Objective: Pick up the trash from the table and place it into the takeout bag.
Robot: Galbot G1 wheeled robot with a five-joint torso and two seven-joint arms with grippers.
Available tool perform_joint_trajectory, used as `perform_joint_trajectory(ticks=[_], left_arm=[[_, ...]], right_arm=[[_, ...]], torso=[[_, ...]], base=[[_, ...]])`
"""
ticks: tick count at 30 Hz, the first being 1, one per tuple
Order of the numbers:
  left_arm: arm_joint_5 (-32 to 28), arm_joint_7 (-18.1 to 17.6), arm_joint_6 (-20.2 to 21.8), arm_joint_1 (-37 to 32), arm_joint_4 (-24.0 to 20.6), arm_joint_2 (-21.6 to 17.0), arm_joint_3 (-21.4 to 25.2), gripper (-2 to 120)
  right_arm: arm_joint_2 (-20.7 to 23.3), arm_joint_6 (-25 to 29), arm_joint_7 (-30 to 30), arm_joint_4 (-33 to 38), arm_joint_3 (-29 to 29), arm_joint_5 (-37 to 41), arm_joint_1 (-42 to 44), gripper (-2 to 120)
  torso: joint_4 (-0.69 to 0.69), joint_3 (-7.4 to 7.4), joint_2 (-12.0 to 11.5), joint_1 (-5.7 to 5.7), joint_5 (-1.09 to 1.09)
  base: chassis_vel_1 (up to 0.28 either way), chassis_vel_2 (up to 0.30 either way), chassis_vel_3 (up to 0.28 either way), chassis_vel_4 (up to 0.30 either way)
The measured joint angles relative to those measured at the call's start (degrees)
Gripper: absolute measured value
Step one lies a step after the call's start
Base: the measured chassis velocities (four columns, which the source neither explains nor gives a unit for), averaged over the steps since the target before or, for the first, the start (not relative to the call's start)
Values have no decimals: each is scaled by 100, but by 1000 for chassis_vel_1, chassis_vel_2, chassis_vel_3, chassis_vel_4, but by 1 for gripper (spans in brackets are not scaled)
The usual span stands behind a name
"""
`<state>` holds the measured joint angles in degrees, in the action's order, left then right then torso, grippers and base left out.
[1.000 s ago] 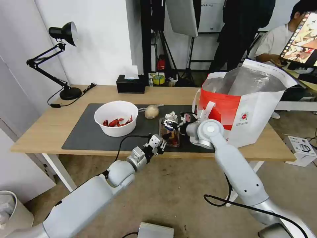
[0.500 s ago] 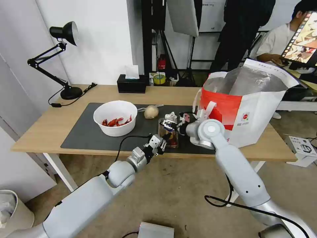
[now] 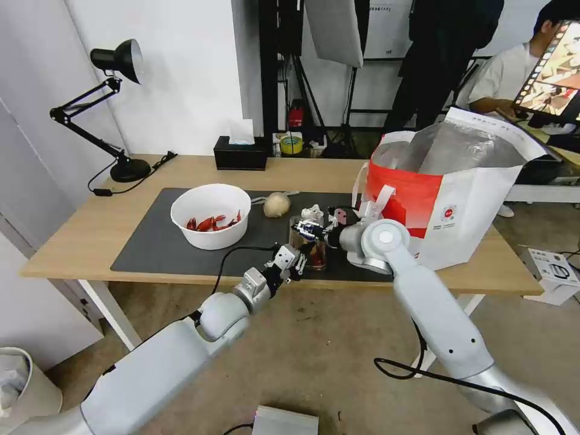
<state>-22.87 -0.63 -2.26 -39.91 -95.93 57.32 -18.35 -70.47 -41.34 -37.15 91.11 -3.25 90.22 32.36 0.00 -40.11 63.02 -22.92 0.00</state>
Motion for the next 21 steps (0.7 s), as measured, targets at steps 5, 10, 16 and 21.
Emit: perform_joint_trajectory(ticks=[5, 10, 16, 21], left_arm=[[0, -3, -13, -5, 13, 16, -10, 0], [0, -9, -27, -13, 24, 33, -15, 0], [0, -13, -41, -10, 24, 23, -15, 0], [0, -16, -43, -5, 14, 13, -15, 0]], right_arm=[[-4, 0, 44, 7, 15, -12, -10, 100], [-9, 0, 44, 3, 48, -24, -13, 100], [9, 2, -48, -24, 101, -47, -17, 96], [19, 3, -91, -24, 112, -43, -13, 82]], torso=[[0, 0, 0, 0, 0], [0, 0, 0, 0, 0], [0, 1, 1, 1, 0], [-2, 1, 1, 1, -1]], base=[[0, 0, 0, 0], [0, 0, 0, 0], [0, 0, 0, 0], [0, 0, 0, 0]])
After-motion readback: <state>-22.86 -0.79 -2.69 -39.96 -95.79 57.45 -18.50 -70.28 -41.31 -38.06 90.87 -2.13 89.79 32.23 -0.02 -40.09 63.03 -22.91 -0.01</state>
